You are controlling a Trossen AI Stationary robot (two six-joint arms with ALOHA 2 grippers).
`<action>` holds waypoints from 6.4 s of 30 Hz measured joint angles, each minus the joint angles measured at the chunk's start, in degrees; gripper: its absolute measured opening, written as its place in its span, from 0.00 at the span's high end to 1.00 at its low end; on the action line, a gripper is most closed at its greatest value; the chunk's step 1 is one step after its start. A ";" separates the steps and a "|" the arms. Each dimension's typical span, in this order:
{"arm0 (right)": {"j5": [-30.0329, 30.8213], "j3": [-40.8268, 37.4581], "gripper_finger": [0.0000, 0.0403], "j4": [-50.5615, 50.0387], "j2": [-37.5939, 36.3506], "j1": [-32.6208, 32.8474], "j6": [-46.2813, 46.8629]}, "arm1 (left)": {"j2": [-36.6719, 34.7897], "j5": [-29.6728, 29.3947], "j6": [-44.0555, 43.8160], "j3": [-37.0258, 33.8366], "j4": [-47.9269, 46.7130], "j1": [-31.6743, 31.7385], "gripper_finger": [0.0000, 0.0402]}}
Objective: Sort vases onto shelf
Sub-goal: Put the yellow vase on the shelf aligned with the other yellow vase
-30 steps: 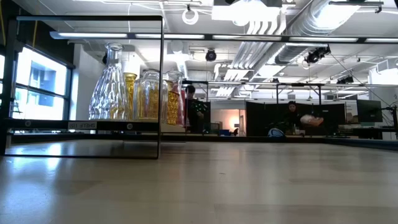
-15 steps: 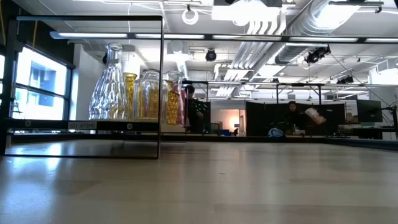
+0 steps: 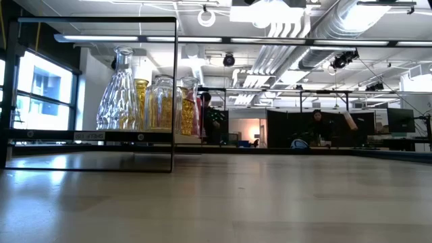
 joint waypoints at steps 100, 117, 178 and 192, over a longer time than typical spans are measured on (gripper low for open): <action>-3.69 0.00 1.00 0.00 0.00 -0.02 1.08 | -2.24 -29.19 -2.95 0.34 -1.70 2.98 0.52; -3.69 0.00 1.00 -0.02 0.00 0.00 -0.46 | -2.68 -13.83 31.83 9.78 -5.84 19.74 0.51; -5.62 0.00 1.00 -1.29 0.02 0.09 -6.05 | 6.43 -5.15 42.84 11.07 0.37 27.16 0.51; -5.61 0.00 1.00 -1.29 0.02 0.11 -6.41 | 7.01 -3.92 40.78 11.05 -0.09 26.91 0.51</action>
